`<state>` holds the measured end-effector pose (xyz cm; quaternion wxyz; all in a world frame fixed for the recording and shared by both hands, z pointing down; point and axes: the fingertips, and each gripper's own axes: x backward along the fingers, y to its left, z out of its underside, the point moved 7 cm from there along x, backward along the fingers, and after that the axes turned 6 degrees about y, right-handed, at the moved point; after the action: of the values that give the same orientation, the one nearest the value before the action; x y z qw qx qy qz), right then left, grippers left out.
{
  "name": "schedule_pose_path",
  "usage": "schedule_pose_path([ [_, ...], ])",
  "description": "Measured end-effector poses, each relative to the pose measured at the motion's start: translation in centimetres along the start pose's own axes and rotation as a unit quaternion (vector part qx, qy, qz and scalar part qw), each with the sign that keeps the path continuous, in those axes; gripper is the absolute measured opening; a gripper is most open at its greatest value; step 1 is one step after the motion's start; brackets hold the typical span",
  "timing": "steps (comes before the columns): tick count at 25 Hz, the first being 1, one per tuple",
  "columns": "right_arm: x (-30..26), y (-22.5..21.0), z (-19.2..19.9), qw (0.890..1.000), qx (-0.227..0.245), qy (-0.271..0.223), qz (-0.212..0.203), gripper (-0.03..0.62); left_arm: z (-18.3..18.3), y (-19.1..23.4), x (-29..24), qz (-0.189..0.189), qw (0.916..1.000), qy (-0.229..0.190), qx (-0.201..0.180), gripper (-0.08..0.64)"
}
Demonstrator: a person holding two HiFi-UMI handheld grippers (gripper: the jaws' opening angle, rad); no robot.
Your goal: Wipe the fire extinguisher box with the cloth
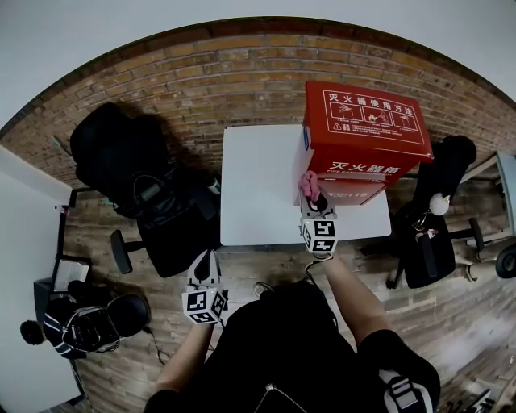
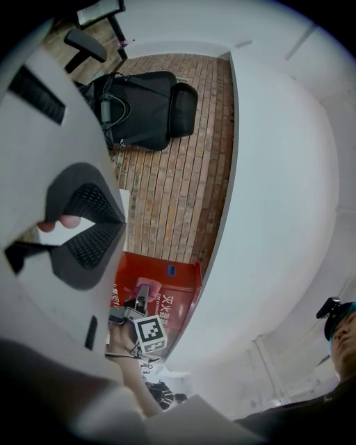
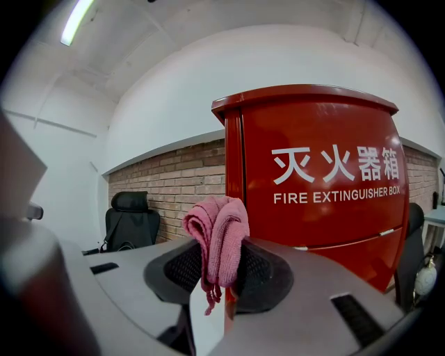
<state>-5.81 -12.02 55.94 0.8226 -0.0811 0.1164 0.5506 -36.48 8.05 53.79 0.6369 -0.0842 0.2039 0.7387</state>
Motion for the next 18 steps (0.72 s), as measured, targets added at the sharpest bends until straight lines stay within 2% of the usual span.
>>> schedule_pose_path([
  [11,-0.2,-0.4,1.1,1.000,-0.010,-0.001,-0.007,0.112,0.1,-1.9,-1.6,0.030,0.9995,0.006,-0.006,0.018],
  [18,-0.1,-1.8,1.2,1.000,-0.010,0.002,-0.020,0.112,-0.3,-4.2,-2.8,0.030,0.9995,0.000,-0.002,0.018],
])
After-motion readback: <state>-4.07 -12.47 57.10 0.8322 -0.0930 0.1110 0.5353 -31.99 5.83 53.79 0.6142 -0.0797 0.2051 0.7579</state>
